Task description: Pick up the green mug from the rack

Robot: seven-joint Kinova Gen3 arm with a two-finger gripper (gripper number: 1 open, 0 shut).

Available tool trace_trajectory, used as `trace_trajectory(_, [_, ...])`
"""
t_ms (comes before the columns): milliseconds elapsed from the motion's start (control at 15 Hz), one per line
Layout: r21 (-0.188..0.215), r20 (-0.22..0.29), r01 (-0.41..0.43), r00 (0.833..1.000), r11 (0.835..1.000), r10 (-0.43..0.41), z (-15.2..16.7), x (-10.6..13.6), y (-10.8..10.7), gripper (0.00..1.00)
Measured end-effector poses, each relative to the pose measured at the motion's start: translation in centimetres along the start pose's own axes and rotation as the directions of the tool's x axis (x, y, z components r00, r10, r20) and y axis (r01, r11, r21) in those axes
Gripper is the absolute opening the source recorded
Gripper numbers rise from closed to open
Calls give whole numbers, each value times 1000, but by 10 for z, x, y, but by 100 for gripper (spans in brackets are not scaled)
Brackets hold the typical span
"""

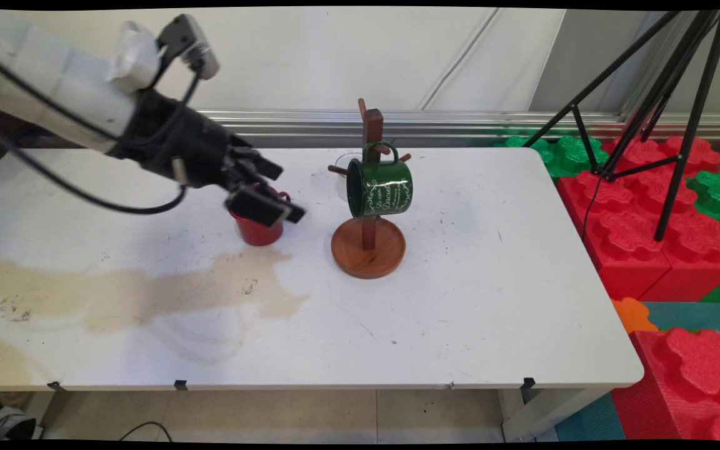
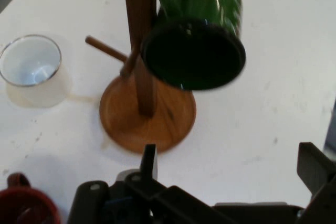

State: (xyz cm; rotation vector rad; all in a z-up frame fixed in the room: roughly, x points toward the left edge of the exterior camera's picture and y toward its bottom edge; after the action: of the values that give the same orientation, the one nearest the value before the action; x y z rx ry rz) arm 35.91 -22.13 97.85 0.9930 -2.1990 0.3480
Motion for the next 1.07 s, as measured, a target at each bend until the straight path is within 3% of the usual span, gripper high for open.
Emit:
trace_trajectory(467, [3, 96, -102, 990, 995, 101, -35, -25, -2, 100])
trace_trajectory(1067, [17, 228, -184, 958, 983, 176, -76, -63, -4, 100])
